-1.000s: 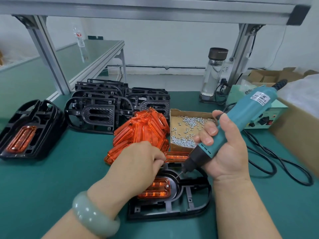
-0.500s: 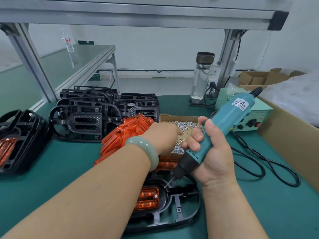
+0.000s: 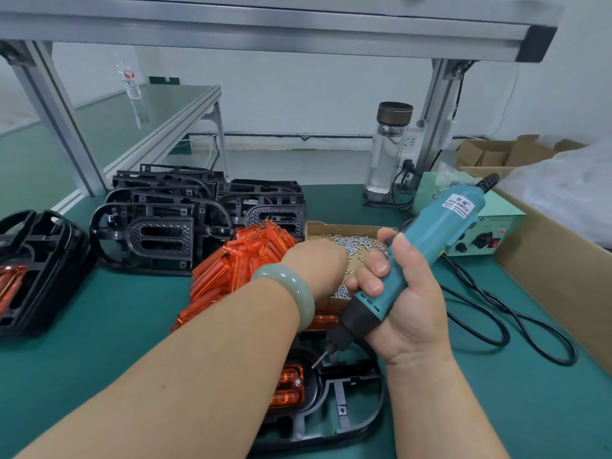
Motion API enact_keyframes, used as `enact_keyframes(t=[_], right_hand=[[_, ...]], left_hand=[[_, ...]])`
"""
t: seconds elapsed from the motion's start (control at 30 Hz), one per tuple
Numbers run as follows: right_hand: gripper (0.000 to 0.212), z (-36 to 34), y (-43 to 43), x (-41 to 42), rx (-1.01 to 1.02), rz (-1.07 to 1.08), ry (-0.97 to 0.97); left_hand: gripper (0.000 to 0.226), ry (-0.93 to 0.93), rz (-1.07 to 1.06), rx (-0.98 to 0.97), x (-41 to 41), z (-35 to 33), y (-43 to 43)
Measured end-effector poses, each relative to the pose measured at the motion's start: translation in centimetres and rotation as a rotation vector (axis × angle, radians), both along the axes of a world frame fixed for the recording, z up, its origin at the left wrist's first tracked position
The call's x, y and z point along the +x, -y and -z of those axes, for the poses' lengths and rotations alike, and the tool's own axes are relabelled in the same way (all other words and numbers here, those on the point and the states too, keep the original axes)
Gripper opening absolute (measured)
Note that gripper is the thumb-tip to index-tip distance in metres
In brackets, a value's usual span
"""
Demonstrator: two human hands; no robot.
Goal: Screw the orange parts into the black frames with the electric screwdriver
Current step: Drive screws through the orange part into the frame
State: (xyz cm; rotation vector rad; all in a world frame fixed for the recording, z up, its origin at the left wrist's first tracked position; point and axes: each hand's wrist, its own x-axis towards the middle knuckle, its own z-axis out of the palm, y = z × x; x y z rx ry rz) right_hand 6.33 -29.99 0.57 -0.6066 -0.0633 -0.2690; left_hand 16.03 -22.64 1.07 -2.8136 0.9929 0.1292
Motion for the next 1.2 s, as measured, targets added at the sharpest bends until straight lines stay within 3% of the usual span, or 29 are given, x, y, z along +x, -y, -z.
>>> enact_keyframes(t=[0.63, 1.03, 1.2], right_hand=[[0.014, 0.0, -0.3, 0.0, 0.004, -0.002, 0.013], [0.014, -0.1, -0.2, 0.0, 0.049, -0.021, 0.018], [0.015, 0.0, -0.1, -0.1, 0.064, -0.009, 0.008]], left_hand=[[0.014, 0.168, -0.025, -0.224, -1.5, 0.1, -0.7], [0.017, -0.001, -0.134, -0.581, -1.7, -1.1, -1.3], [0.017, -0.065, -0.141, -0.587, -1.8, -1.5, -1.4]])
